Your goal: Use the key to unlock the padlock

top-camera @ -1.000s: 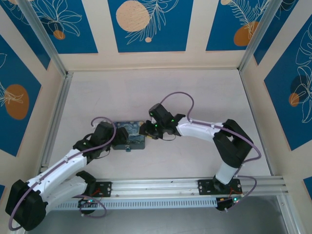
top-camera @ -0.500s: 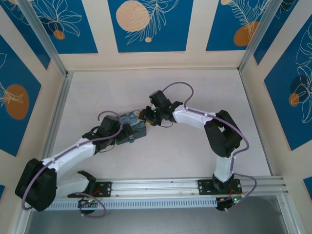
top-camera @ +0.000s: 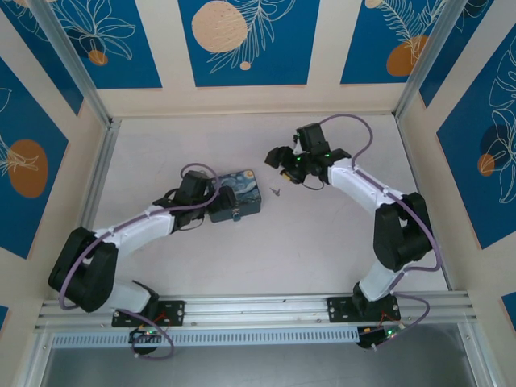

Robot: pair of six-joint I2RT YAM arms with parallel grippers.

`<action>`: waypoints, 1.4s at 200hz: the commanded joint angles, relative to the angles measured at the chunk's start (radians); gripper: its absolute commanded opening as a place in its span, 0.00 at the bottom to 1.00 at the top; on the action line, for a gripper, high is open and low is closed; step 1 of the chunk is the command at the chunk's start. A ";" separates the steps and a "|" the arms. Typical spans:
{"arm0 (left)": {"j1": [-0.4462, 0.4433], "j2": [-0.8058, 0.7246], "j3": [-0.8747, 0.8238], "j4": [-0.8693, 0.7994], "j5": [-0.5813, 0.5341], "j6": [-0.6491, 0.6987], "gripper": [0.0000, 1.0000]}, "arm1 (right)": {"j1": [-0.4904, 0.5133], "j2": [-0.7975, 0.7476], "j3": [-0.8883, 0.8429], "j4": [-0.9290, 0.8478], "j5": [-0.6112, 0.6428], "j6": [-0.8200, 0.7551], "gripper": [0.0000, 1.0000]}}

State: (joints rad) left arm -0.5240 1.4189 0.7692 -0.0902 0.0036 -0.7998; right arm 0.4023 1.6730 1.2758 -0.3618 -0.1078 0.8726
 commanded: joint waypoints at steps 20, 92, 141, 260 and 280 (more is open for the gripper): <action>0.003 0.106 0.149 -0.008 0.050 0.101 1.00 | -0.035 0.109 0.078 -0.235 0.053 -0.374 0.60; 0.033 0.084 0.155 -0.079 0.001 0.101 1.00 | 0.008 0.275 0.170 -0.318 0.206 -0.544 0.43; 0.077 0.001 0.089 -0.082 -0.004 0.080 1.00 | 0.042 0.350 0.223 -0.327 0.223 -0.555 0.42; 0.091 -0.005 0.090 -0.083 0.018 0.073 1.00 | 0.093 0.443 0.268 -0.343 0.264 -0.540 0.23; 0.093 -0.002 0.099 -0.086 0.021 0.075 1.00 | 0.093 0.413 0.224 -0.327 0.267 -0.522 0.17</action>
State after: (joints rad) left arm -0.4458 1.4166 0.8543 -0.1581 0.0166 -0.7261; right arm 0.4911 2.1181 1.5532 -0.6796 0.1474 0.3389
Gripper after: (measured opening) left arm 0.999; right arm 0.199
